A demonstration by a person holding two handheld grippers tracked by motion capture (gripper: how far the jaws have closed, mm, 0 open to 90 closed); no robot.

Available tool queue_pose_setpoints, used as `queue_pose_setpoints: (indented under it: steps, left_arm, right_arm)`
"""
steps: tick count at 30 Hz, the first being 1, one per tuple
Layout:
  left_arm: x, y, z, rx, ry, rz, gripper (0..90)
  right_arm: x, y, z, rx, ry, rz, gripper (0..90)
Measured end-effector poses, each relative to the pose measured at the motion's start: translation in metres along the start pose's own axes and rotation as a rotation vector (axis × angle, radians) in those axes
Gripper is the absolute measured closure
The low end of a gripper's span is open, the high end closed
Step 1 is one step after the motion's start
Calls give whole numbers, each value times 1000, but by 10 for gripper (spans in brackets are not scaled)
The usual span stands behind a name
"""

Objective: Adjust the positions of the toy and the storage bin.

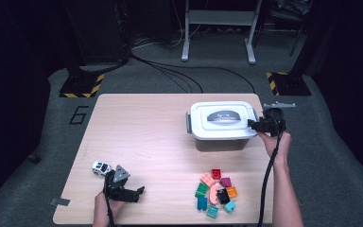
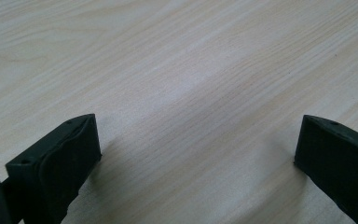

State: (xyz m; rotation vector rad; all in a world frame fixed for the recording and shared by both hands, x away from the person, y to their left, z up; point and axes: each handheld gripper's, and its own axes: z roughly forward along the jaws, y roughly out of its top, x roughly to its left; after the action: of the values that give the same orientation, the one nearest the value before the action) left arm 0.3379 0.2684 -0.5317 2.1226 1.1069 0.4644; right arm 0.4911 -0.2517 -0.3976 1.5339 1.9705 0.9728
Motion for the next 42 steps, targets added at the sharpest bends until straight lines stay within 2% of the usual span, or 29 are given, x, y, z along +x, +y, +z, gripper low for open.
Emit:
queue_pose_setpoints:
  steps: [4, 7, 9, 17, 26, 31, 33, 42]
  left_arm:
    - [0, 0, 0, -1, 0, 4, 0]
    - [0, 0, 0, -2, 3, 6, 0]
    - [0, 0, 0, 3, 4, 6, 0]
    - [0, 0, 0, 1, 2, 8, 0]
    - [0, 0, 0, 1, 1, 6, 0]
    - [1, 0, 0, 2, 3, 14, 0]
    - [1, 0, 0, 2, 3, 14, 0]
    - [1, 1, 0, 6, 2, 19, 0]
  right_arm:
    - [-4, 1, 3, -14, -4, 24, 531]
    - [-4, 4, 3, -5, -7, 8, 570]
    - [-2, 5, 3, 4, -20, -22, 587]
    - [1, 6, 3, 1, -16, -66, 600]
    - [8, 5, 5, -7, 24, -117, 600]
    - [12, 5, 5, -12, 35, -120, 600]
    - [13, 4, 5, -11, 49, -137, 600]
    - [27, 6, 8, -5, 87, -176, 602]
